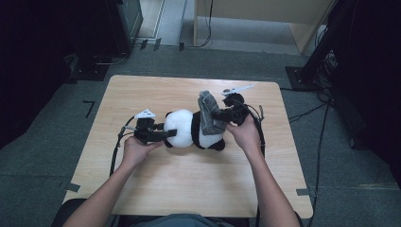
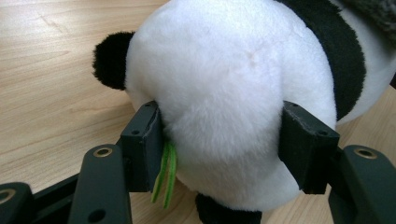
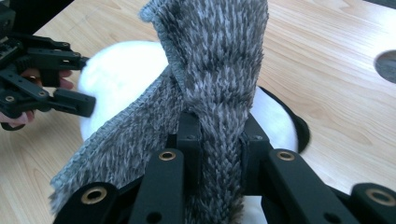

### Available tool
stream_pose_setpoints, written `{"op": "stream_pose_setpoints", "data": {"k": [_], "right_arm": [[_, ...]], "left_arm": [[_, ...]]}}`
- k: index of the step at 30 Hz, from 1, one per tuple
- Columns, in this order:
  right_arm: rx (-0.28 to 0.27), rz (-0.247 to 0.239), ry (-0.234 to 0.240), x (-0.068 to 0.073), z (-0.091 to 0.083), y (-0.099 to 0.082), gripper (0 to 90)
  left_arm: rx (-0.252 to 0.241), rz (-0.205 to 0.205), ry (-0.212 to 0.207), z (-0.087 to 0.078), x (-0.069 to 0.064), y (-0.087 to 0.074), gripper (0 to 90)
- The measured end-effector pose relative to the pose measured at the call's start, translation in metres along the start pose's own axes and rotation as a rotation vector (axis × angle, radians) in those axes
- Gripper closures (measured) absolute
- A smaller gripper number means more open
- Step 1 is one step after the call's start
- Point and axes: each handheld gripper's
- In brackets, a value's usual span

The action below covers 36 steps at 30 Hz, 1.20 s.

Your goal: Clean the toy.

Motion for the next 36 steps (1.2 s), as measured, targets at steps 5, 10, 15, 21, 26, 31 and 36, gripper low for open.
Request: {"op": "stream_pose_setpoints", "data": {"k": [5, 10, 15, 21, 26, 31, 36], "right_arm": [[-0.010, 0.041, -0.007, -0.013, -0.008, -0.012, 75.7], [-0.009, 0.080, -0.025, -0.024, -0.013, -0.025, 75.6], [-0.019, 0.132, -0.032, -0.035, -0.010, -0.041, 75.9], [-0.032, 0.163, -0.037, -0.040, -0.005, -0.051, 76.1], [-0.050, 0.186, -0.045, -0.043, 0.001, -0.062, 76.4], [-0.034, 0.187, -0.068, -0.045, 0.007, -0.071, 76.8], [-0.026, 0.203, -0.051, -0.046, 0.018, -0.080, 77.1]], "left_arm": [[-0.006, 0.002, -0.004, 0.000, 0.000, 0.000, 37.6], [-0.012, 0.011, -0.008, 0.000, 0.001, 0.000, 37.7], [-0.016, 0.002, -0.015, 0.001, 0.002, 0.000, 37.6], [-0.014, -0.005, -0.020, 0.002, 0.002, 0.001, 37.7], [-0.014, -0.006, -0.023, 0.002, 0.003, 0.002, 37.6], [-0.011, -0.008, -0.023, 0.002, 0.003, 0.002, 37.5], [-0.009, -0.010, -0.020, 0.002, 0.003, 0.002, 37.6]]}}
Point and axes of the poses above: each handheld gripper's, and its own axes: z roughly forward along the jaws, y roughly out of its top, x roughly to its left, and after that the axes turned 7 degrees about -z, right-handed
